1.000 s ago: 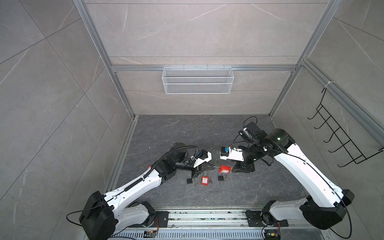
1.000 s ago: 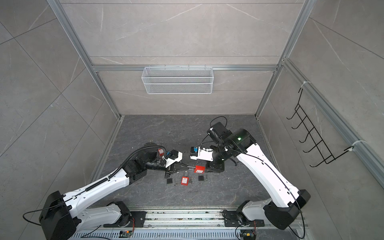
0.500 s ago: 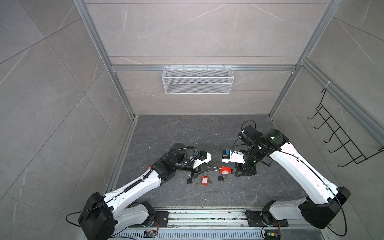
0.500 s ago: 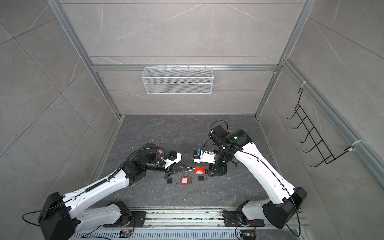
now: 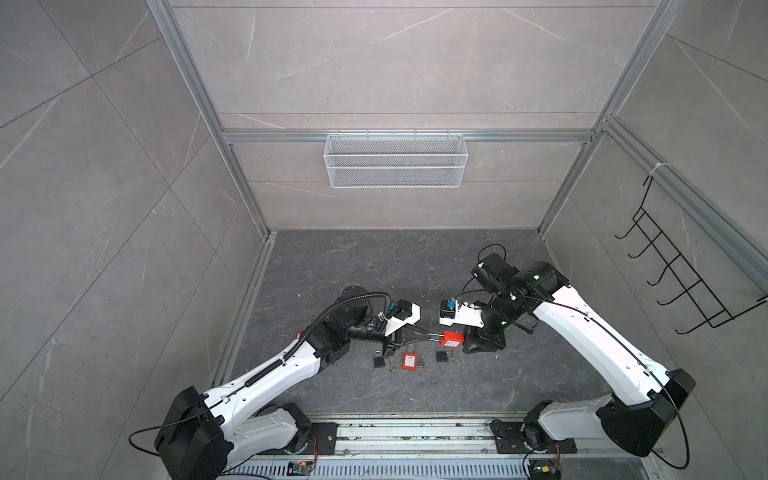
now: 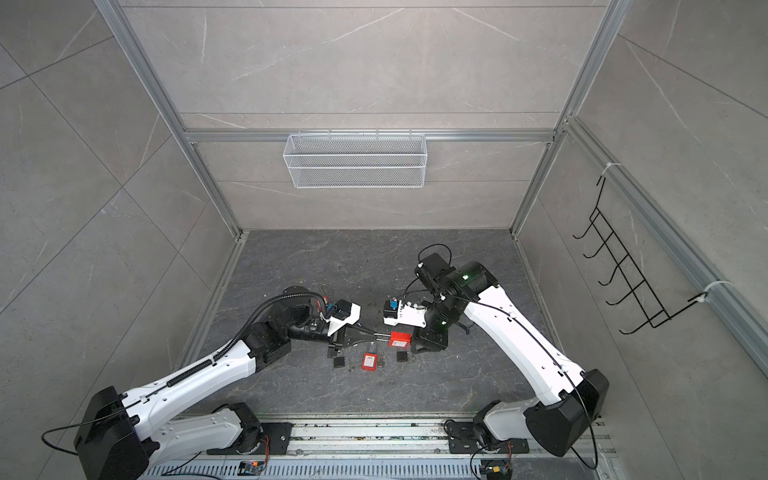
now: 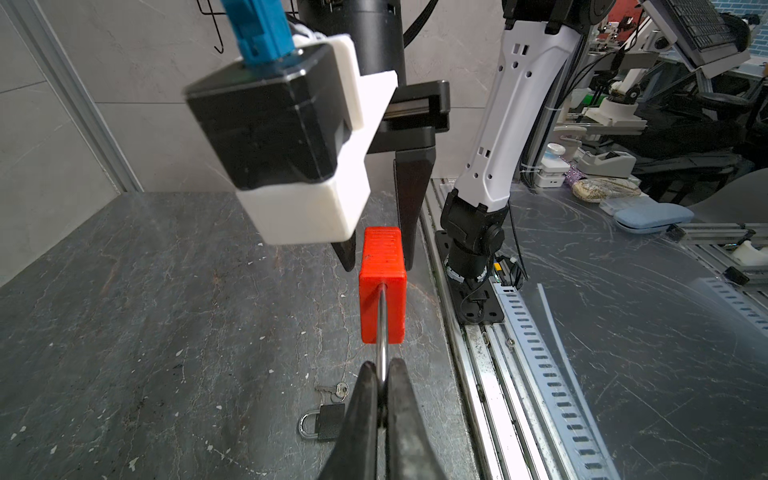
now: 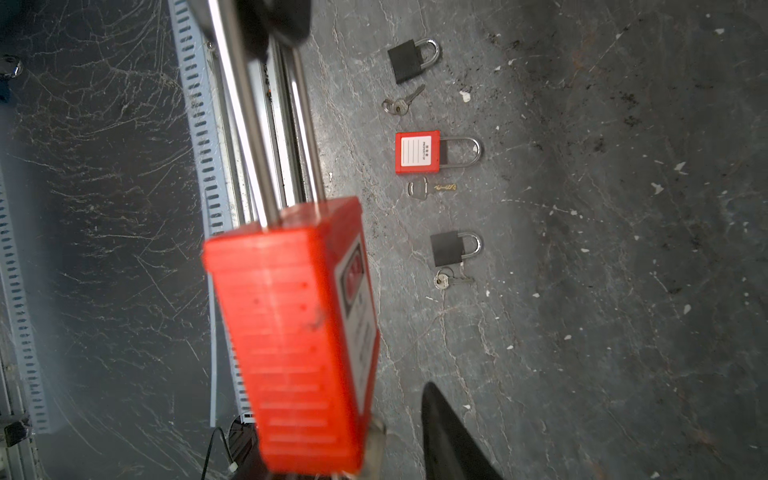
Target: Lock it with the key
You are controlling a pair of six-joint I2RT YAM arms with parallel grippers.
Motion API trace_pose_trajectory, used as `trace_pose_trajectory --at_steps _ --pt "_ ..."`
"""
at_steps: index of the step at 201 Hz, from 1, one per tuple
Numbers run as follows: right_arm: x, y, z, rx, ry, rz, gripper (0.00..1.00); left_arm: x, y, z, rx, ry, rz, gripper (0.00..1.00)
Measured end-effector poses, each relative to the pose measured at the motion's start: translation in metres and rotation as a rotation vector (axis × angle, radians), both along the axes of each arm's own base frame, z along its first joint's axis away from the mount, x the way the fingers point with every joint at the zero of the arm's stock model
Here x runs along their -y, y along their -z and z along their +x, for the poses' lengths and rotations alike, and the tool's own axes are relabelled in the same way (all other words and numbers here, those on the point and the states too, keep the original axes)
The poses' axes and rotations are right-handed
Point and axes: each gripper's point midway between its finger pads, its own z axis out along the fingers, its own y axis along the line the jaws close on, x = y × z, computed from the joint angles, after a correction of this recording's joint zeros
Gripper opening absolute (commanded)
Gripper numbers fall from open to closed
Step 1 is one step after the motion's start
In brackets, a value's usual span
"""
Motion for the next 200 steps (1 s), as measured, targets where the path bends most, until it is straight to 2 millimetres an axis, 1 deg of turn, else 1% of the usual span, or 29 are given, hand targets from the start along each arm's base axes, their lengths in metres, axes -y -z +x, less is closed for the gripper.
trace_pose_trajectory --at_steps 28,49,60,90,100,122,141,166,185,200 --pt "-0.002 0.001 0.001 0.004 -0.001 0.010 0.39 0.000 0.000 0.001 -0.005 -0.003 0.000 0.00" --pt "-0.002 0.007 0.002 0.003 0.001 0.007 0.36 0.000 -0.001 0.001 -0.008 -0.006 -0.002 0.00" --pt "-0.001 0.010 0.003 0.017 0.003 0.006 0.32 0.001 -0.002 0.001 -0.006 -0.007 -0.010 0.00" --pt "0.004 0.013 0.008 0.101 0.012 0.008 0.32 0.002 -0.006 0.003 -0.008 -0.012 -0.031 0.00" --pt "0.007 0.013 0.012 0.146 0.019 0.008 0.33 0.002 -0.007 0.003 -0.009 -0.014 -0.035 0.00" --pt "0.011 0.010 0.020 0.228 0.033 0.005 0.41 0.003 -0.008 0.004 -0.011 -0.016 -0.042 0.00" --pt "0.013 0.007 0.023 0.268 0.028 0.003 0.45 0.003 -0.009 0.004 -0.009 -0.016 -0.044 0.00" --pt "0.017 0.008 0.017 0.255 0.010 -0.008 0.48 0.003 -0.009 0.004 -0.009 -0.014 -0.044 0.00" --pt "0.020 0.009 0.008 0.203 0.003 -0.025 0.48 0.003 -0.008 0.003 -0.011 -0.013 -0.043 0.00" --pt "0.019 0.006 0.007 0.180 0.000 -0.028 0.47 0.003 -0.008 0.003 -0.013 -0.010 -0.041 0.00"
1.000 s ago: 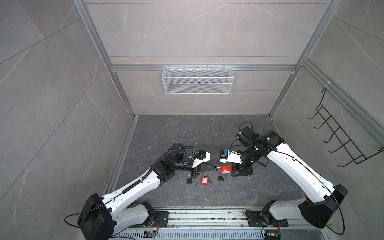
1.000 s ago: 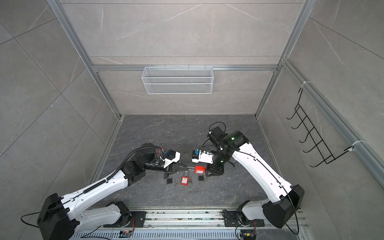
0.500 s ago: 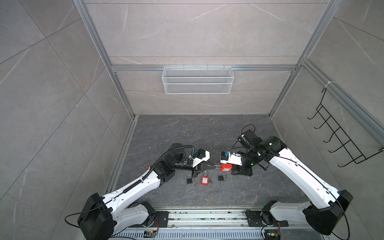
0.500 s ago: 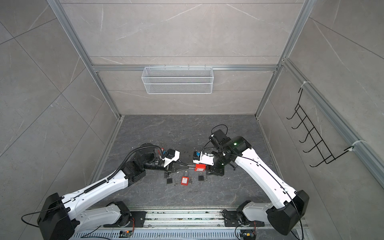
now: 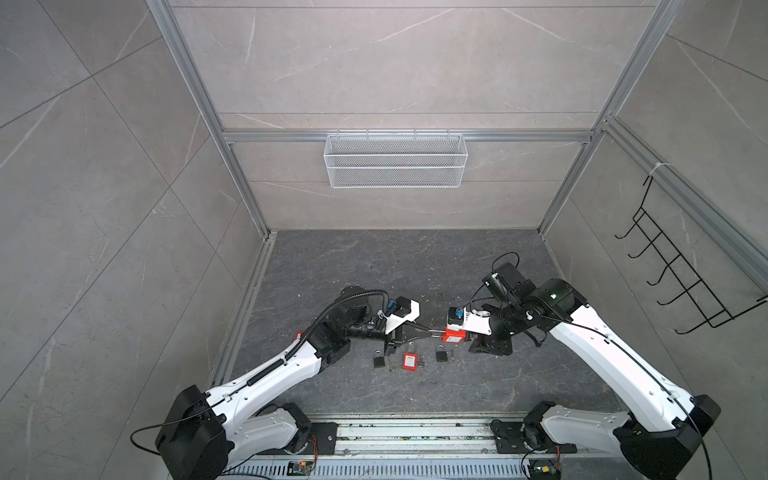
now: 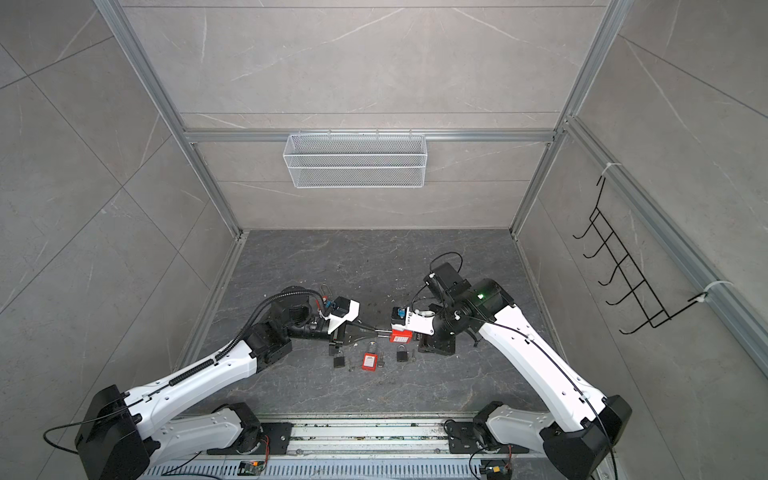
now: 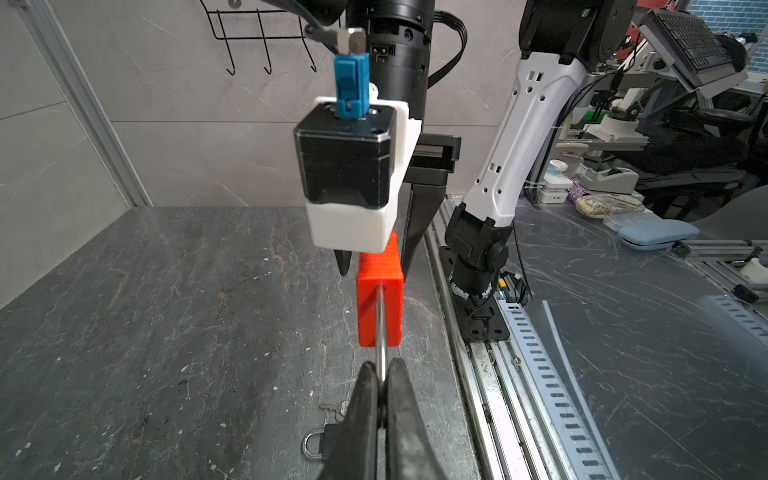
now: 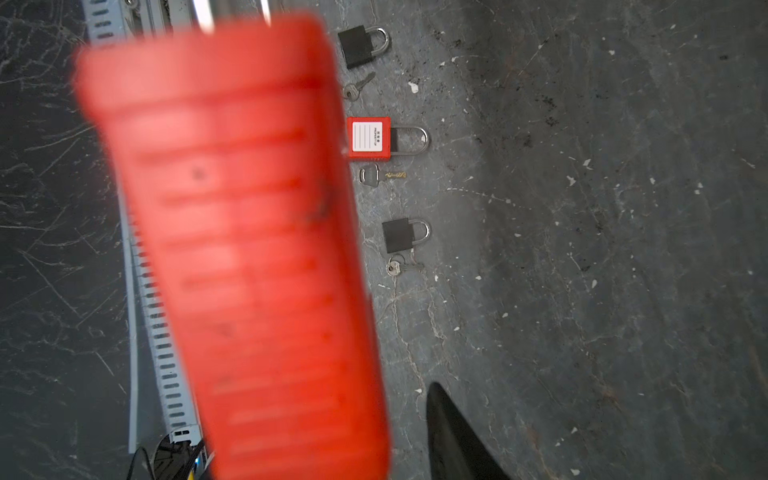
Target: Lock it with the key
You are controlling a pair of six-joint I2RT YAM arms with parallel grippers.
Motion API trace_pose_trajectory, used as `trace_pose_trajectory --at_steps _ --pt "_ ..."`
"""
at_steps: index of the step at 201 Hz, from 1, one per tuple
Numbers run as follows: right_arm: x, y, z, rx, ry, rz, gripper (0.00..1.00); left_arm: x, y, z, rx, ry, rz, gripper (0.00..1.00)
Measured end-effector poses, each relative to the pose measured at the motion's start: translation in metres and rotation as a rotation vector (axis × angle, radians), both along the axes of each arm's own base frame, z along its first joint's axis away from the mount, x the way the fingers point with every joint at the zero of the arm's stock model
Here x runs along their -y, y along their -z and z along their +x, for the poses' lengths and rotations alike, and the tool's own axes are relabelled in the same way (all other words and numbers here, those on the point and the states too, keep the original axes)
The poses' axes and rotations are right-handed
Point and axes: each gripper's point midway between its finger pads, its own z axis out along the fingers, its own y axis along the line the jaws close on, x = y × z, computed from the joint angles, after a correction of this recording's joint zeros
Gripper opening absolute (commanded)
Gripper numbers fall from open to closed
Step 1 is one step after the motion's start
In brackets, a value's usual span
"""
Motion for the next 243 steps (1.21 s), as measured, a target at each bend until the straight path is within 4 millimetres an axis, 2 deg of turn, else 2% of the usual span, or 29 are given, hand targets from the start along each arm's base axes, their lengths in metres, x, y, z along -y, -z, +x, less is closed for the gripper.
trace_pose_trajectory --at_steps 52,85,131,179,201,219,243 --pt "-0.009 -0.013 0.006 -0.014 -0.006 0.022 0.41 0.000 0.005 -0.001 -0.016 0.006 0.014 0.00" --pt "-0.012 -0.008 0.005 -0.054 -0.011 0.019 0.35 0.000 0.006 -0.001 -0.022 0.005 0.020 0.00" --pt "-0.012 -0.004 0.004 -0.034 -0.008 0.034 0.20 0.000 0.007 0.001 -0.021 -0.001 0.022 0.00" --pt "-0.012 -0.002 0.007 0.055 -0.015 0.049 0.16 0.001 0.008 0.002 -0.024 -0.002 0.024 0.00" --pt "-0.012 -0.003 0.011 0.115 -0.021 0.048 0.17 0.002 0.007 0.002 -0.020 -0.003 0.020 0.00" --pt "-0.011 -0.002 0.014 0.165 -0.029 0.039 0.25 0.002 0.007 0.002 -0.020 -0.004 0.020 0.00" --pt "-0.008 0.000 0.015 0.211 -0.039 0.025 0.30 0.002 0.007 0.002 -0.020 -0.003 0.020 0.00"
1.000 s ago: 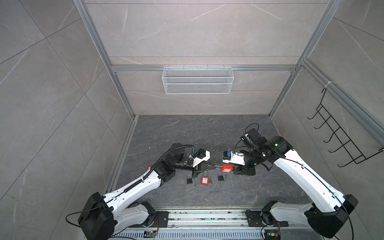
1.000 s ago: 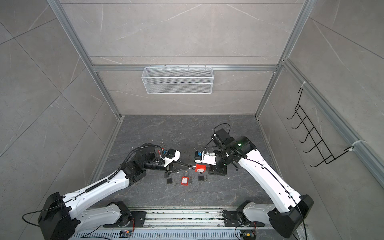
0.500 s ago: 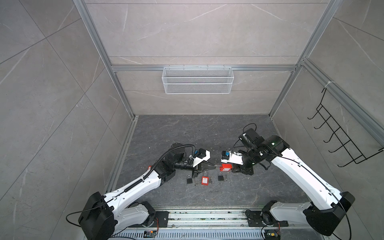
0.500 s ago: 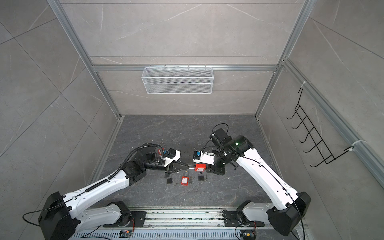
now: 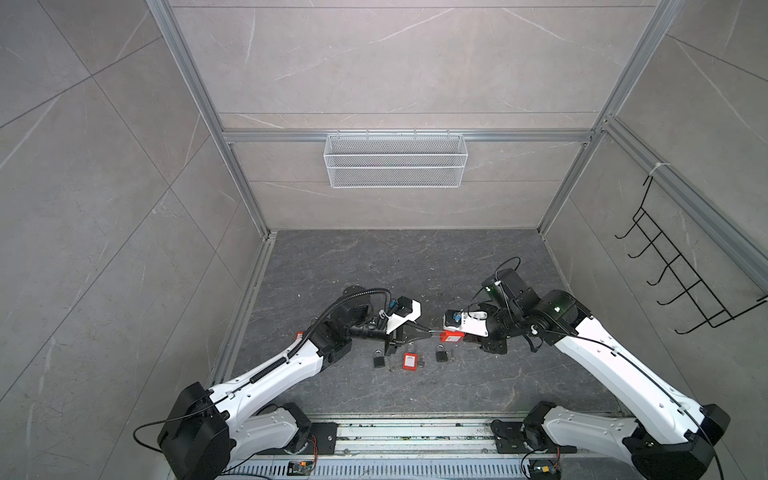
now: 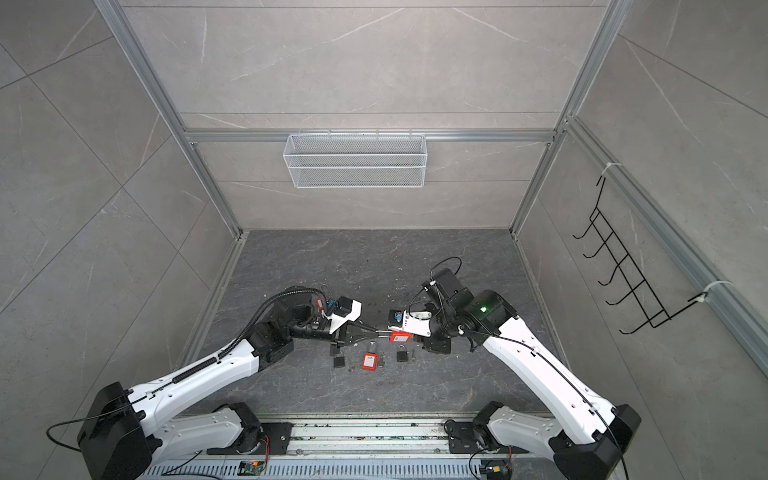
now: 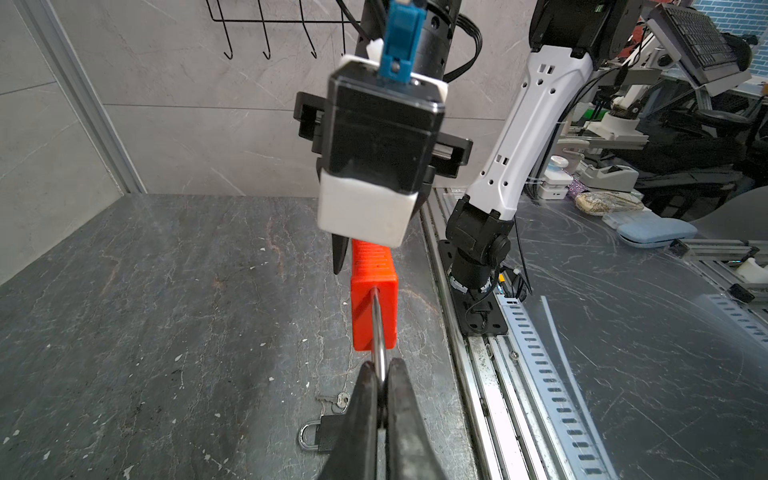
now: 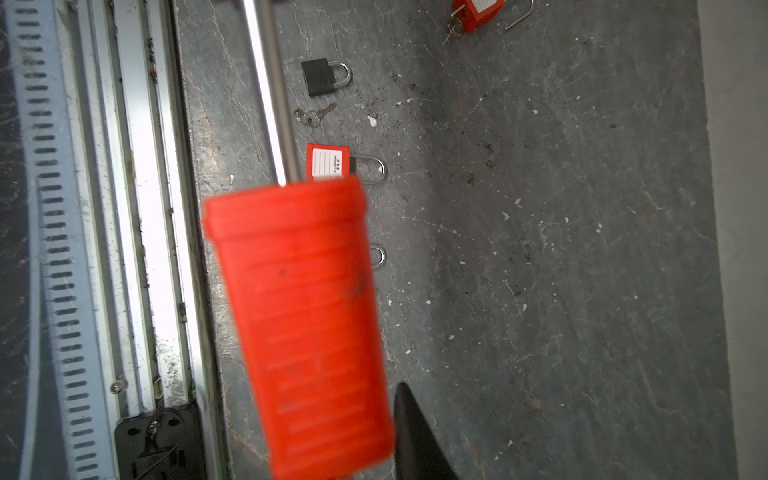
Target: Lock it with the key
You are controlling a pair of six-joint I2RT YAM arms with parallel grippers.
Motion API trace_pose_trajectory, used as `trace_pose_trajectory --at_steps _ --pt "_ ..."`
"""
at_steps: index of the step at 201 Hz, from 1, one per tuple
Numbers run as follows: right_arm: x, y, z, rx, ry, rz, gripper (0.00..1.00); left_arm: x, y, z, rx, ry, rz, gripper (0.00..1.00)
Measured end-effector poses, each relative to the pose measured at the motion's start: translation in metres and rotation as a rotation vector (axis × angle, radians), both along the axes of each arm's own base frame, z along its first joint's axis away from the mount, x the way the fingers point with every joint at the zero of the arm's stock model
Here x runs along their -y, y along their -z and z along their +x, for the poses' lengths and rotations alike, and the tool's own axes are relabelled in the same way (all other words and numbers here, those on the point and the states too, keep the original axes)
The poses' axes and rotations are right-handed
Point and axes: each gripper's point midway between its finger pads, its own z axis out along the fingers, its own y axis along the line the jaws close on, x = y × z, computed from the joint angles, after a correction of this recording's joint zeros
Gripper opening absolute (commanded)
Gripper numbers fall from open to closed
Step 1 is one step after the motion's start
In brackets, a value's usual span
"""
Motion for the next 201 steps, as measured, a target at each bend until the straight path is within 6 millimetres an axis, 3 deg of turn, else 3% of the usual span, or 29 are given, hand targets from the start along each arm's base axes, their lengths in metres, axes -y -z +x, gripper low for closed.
trace_pose_trajectory --at_steps 45,101,136,201 --pt "0.002 -0.002 -0.007 -0.022 -0.020 -0.006 0.29 0.000 0.001 -0.001 -0.005 0.006 0.003 0.00" --pt "-0.007 -0.006 -0.013 -0.093 -0.051 0.011 0.19 -0.001 0.006 -0.002 -0.017 0.009 0.022 0.00" --pt "-0.009 -0.005 -0.019 -0.123 -0.074 0.018 0.00 -0.001 0.006 -0.002 -0.004 0.010 0.022 0.00" --pt "-0.011 0.005 -0.028 -0.159 -0.090 0.043 0.00 -0.007 0.013 -0.005 0.051 0.012 0.080 0.00"
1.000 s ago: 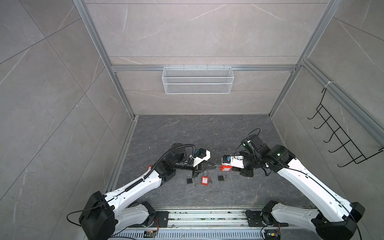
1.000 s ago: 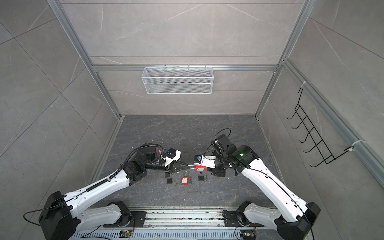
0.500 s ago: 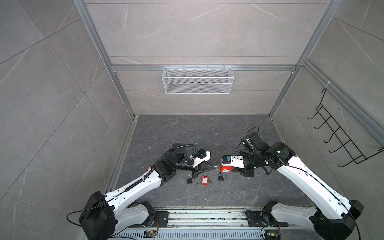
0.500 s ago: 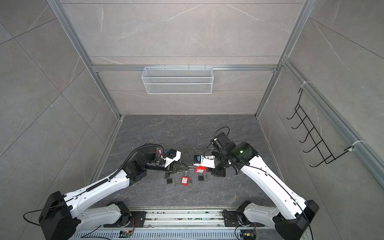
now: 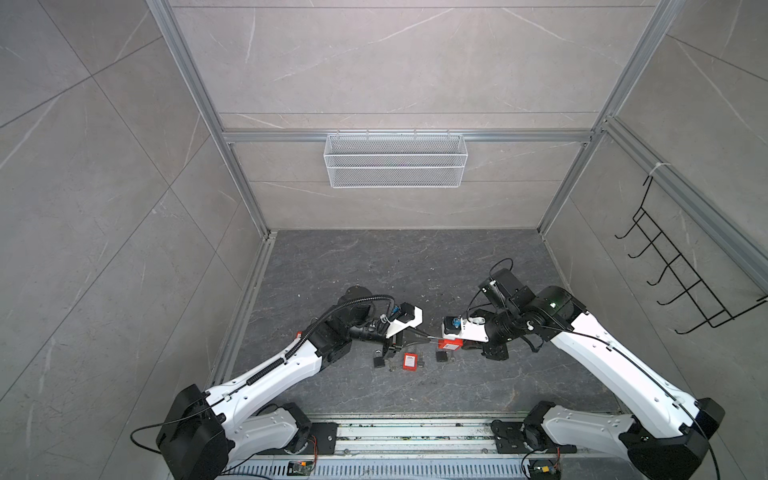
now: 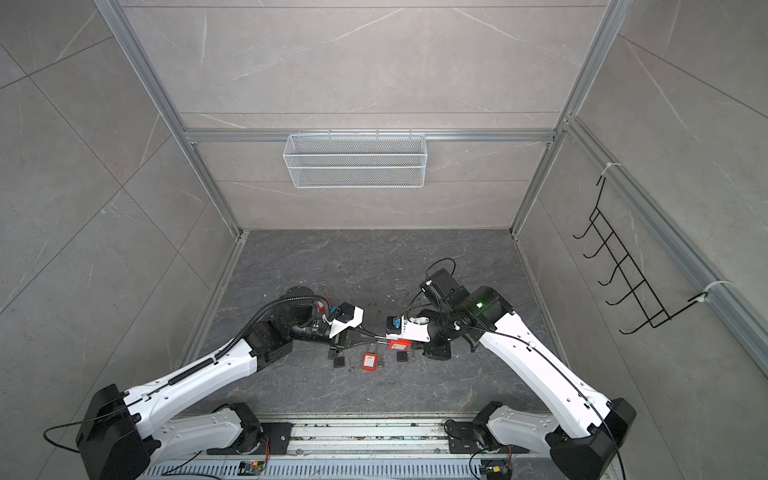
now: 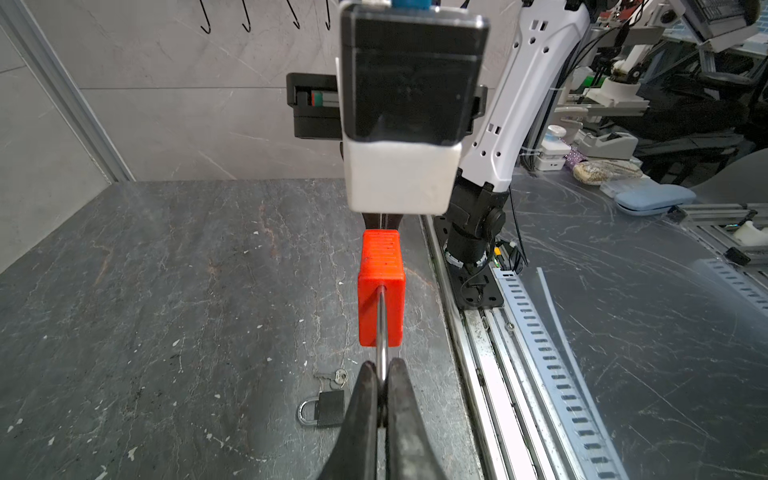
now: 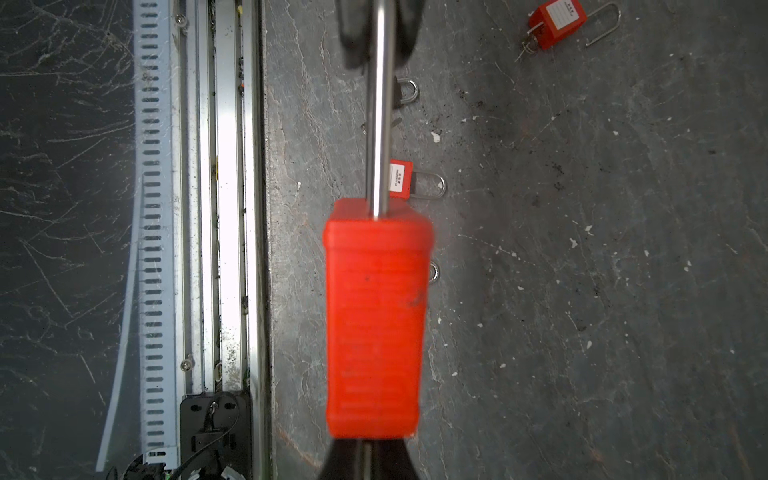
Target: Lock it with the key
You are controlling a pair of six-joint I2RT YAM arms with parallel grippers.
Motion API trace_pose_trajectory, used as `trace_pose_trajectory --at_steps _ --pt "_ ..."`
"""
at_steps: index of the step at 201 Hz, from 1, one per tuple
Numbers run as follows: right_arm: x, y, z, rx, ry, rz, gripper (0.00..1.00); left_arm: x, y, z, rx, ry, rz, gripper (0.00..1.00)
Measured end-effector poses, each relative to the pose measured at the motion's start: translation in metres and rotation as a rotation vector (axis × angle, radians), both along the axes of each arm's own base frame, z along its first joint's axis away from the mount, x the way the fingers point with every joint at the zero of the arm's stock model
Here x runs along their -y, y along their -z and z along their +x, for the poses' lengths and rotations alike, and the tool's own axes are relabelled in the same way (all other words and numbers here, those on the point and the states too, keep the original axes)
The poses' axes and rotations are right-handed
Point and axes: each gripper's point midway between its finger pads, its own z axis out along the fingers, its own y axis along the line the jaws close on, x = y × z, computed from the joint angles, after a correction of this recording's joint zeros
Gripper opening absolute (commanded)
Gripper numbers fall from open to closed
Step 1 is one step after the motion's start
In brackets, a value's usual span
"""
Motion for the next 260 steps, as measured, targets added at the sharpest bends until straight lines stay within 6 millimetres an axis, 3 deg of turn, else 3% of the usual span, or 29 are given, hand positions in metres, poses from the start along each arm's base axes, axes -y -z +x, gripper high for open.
trace_pose_trajectory --at_steps 38,112,144,185,260 --pt "-0.005 0.003 0.005 0.005 0.002 0.054 0.00 -0.009 0.002 0.002 0.051 -0.027 0.039 0.00" --pt "0.024 0.024 0.021 -0.005 0.148 0.001 0.00 -0.034 0.011 0.007 0.066 -0.067 0.152 0.00" --pt "0.029 0.029 0.037 0.003 0.252 0.012 0.00 -0.039 0.005 0.021 0.058 -0.072 0.235 0.00" --pt "0.039 0.049 0.054 0.008 0.382 0.000 0.00 -0.024 0.015 0.054 0.000 -0.011 0.414 0.00" --pt "0.054 0.051 0.090 0.135 0.629 0.017 0.00 0.023 0.075 0.125 -0.134 0.109 0.649 0.00"
